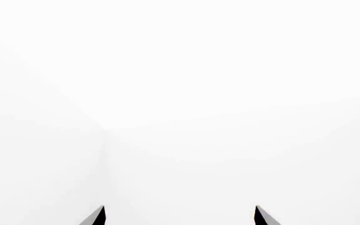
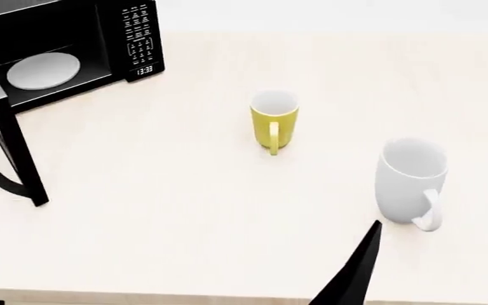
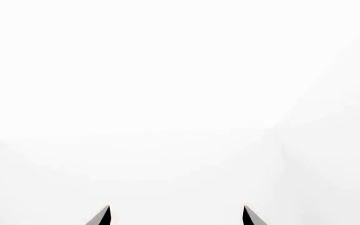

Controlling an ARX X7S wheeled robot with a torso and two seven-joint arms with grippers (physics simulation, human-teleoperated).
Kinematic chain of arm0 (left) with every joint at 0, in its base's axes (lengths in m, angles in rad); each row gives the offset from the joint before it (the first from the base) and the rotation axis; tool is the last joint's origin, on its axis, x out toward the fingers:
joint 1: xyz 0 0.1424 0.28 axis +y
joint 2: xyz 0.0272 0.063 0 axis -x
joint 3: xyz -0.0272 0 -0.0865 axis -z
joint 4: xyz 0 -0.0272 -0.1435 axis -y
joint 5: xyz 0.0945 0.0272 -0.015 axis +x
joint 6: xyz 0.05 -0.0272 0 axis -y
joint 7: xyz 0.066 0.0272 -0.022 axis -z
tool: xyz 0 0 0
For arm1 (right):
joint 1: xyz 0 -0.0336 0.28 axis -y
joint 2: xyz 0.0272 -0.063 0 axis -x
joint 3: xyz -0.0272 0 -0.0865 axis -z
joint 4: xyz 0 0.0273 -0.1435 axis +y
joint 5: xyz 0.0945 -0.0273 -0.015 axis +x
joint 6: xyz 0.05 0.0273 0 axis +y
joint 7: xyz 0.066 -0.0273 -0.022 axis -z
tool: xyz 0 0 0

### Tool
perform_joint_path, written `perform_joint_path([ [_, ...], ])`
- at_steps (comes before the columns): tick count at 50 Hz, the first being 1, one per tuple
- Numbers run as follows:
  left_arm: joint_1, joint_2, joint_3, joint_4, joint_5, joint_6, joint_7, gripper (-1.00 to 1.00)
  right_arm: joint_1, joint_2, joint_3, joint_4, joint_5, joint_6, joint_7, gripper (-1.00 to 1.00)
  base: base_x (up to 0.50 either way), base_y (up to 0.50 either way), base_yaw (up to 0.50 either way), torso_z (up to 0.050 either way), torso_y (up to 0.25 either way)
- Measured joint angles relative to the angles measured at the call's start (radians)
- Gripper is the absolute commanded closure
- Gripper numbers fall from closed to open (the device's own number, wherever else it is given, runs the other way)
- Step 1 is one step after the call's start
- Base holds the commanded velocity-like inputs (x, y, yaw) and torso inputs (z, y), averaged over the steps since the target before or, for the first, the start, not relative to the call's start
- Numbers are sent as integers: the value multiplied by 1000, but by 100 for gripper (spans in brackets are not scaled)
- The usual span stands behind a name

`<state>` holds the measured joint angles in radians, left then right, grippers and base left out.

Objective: Close the microwave.

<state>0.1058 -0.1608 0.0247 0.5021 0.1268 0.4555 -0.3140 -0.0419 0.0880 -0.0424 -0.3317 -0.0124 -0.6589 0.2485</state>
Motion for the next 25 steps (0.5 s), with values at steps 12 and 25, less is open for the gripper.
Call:
perform_joint_path([
  [12,-1,-10,11,-6,2,0,-12,-100,0,15,-17,12,-15,-5,23,-100,0,500,0,0,0],
  [25,0,-20,21,-7,2,-3,-23,-100,-2,31,-32,19,-25,-8,44,-100,0,500,0,0,0],
])
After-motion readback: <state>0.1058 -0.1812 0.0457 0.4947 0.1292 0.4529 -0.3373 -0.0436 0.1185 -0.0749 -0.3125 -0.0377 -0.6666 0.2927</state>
